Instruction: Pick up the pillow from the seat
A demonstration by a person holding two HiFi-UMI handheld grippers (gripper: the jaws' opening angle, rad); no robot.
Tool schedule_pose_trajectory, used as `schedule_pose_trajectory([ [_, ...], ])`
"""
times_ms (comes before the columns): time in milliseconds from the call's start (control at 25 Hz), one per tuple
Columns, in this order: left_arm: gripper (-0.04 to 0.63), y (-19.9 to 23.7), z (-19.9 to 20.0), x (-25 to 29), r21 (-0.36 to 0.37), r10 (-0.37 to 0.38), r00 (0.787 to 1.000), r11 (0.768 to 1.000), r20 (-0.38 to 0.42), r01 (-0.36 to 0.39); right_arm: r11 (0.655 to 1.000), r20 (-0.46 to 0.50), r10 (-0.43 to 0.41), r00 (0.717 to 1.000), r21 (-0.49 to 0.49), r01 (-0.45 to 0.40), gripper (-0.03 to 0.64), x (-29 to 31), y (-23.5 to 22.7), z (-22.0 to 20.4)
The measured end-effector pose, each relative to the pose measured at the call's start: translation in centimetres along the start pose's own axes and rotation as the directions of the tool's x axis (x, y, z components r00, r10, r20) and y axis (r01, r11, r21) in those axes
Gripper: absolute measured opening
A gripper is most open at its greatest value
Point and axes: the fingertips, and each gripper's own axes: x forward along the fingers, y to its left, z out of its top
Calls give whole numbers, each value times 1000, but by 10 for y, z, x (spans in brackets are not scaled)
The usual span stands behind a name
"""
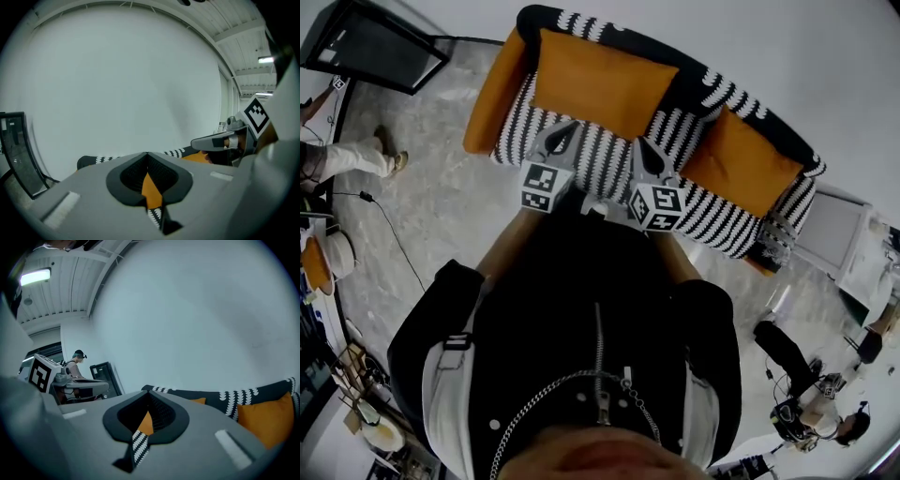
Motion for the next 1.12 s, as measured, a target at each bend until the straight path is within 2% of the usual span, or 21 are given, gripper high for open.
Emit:
schedule_pose_trajectory([
  [360,9,68,15,38,0,-47,999,999,-17,47,998,-23,-55,998,18,56,2,67,4,24],
  [680,9,128,20,74,8,-101,995,995,-22,101,990,-34,-136,990,42,138,3,118,-3,42],
  [800,9,143,19,89,20,-115,993,993,-28,116,985,-27,-165,986,49,166,2,131,-17,51],
  [1000,9,172,20,124,27,-73,997,997,-14,73,970,-3,-224,974,96,224,2,148,-67,68],
  [1120,9,200,15,144,7,-53,998,999,-36,53,957,9,-261,965,131,258,3,167,-98,75],
])
